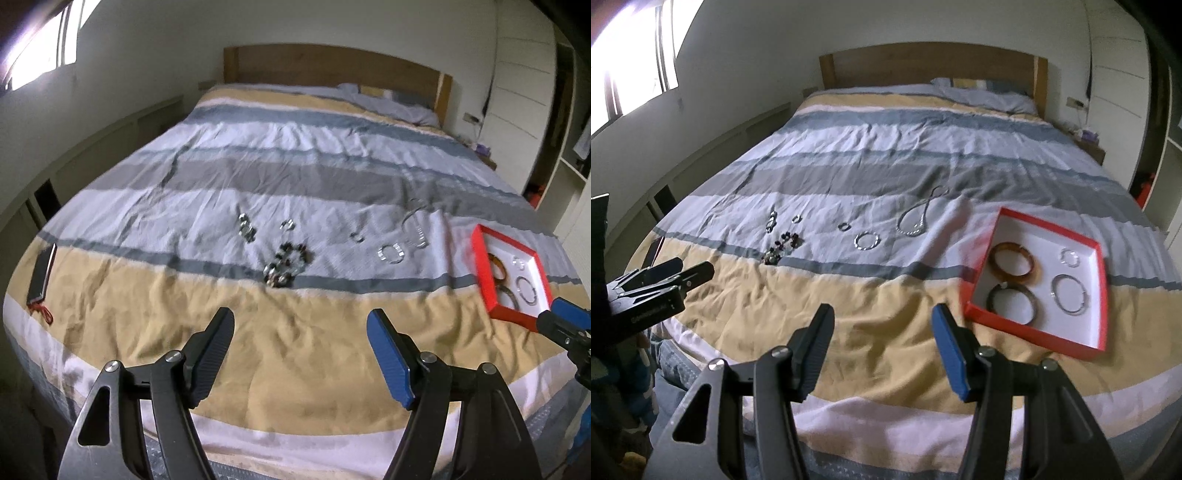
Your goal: Organize jewelry
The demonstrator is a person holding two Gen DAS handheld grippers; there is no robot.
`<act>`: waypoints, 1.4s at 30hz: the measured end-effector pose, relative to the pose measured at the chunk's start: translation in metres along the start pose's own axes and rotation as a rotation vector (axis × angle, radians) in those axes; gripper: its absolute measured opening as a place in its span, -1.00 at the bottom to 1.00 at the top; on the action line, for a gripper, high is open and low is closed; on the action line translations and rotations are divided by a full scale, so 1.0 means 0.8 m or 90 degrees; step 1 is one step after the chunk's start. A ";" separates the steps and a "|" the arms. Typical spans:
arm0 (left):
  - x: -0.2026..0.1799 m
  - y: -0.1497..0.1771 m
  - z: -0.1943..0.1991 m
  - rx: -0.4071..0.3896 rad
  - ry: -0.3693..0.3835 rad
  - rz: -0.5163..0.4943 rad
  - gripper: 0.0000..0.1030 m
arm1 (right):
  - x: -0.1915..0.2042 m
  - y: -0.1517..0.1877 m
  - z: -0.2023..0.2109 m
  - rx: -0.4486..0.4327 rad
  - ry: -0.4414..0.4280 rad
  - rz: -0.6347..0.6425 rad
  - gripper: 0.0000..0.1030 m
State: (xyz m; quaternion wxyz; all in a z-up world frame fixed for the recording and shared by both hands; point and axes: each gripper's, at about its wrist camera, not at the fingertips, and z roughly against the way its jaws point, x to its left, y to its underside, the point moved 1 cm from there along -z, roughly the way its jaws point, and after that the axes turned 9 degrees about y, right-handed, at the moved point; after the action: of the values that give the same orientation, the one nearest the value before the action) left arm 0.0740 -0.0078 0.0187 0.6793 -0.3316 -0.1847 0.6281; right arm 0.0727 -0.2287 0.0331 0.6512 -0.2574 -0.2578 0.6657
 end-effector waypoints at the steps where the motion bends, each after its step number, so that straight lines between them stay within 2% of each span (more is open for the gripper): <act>1: 0.004 0.001 -0.005 0.003 -0.002 0.003 0.42 | 0.001 0.000 -0.009 0.007 -0.003 0.002 0.03; 7: 0.042 0.007 -0.046 0.024 -0.010 0.032 0.43 | 0.014 -0.011 -0.063 0.038 -0.022 0.025 0.03; 13: 0.075 -0.003 -0.084 0.031 -0.013 0.056 0.54 | 0.032 -0.036 -0.127 0.061 -0.051 0.042 0.03; 18: 0.090 -0.023 -0.124 0.050 0.008 0.045 0.54 | 0.045 -0.058 -0.182 0.074 -0.065 0.048 0.03; 23: 0.084 -0.046 -0.167 0.065 0.035 0.013 0.54 | 0.054 -0.070 -0.233 0.092 -0.069 0.044 0.03; 31: 0.083 -0.050 -0.230 0.108 0.035 -0.016 0.52 | 0.065 -0.085 -0.287 0.105 -0.067 0.053 0.03; 36: 0.082 -0.046 -0.240 0.111 0.025 -0.022 0.23 | 0.070 -0.086 -0.299 0.101 -0.065 0.060 -0.02; 39: 0.083 -0.047 -0.241 0.111 0.031 -0.017 0.00 | 0.067 -0.084 -0.298 0.099 -0.057 0.060 -0.24; 40: 0.084 -0.048 -0.241 0.112 0.035 -0.014 -0.13 | 0.066 -0.085 -0.299 0.100 -0.057 0.060 -0.28; 42: 0.084 -0.049 -0.240 0.113 0.043 -0.006 -0.25 | 0.068 -0.084 -0.296 0.100 -0.055 0.065 -0.28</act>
State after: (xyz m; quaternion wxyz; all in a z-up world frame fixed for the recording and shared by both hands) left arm 0.2403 0.0166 -0.1022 0.7145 -0.2905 -0.1070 0.6274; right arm 0.2819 -0.1714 -0.0953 0.6228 -0.1894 -0.2188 0.7269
